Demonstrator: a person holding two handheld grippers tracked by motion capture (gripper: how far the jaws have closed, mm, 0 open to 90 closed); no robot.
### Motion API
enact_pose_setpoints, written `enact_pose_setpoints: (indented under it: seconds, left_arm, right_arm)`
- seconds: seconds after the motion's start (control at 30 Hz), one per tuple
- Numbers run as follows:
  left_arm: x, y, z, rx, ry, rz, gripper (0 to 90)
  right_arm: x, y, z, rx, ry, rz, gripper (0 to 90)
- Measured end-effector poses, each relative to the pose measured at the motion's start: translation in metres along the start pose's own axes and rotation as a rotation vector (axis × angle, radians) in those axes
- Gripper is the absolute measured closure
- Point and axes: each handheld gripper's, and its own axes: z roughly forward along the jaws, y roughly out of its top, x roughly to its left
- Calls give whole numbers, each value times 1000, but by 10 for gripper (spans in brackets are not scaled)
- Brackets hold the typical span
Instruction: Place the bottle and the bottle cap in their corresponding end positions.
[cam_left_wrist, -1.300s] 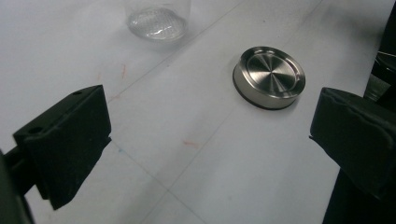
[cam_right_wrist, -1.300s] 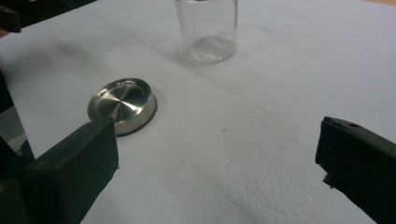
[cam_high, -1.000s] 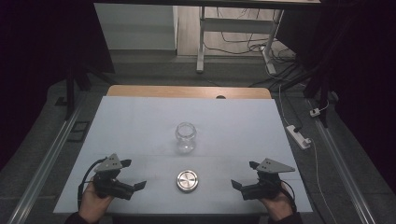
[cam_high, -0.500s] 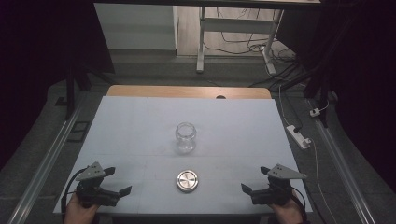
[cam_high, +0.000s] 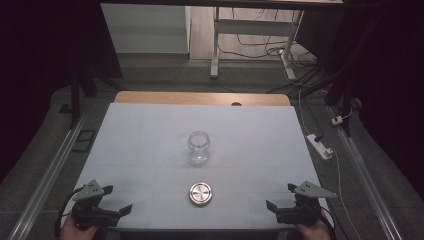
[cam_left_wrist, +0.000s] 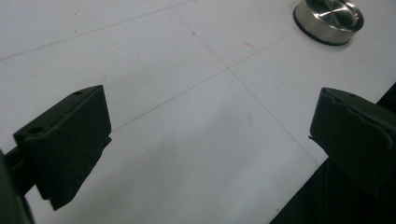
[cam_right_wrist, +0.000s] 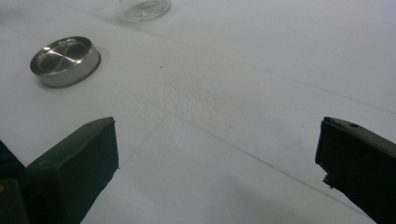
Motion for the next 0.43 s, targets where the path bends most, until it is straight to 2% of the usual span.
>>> enact_pose_setpoints:
  seconds: [0.2, 0.43]
  left_arm:
    - [-2, -4, -4, 15, 28, 2, 10]
    - [-5, -5, -4, 51, 41, 2, 12]
  right_arm:
    - [0, -4, -3, 28, -40, -1, 0]
    - [-1, -6, -4, 75, -67, 26, 0]
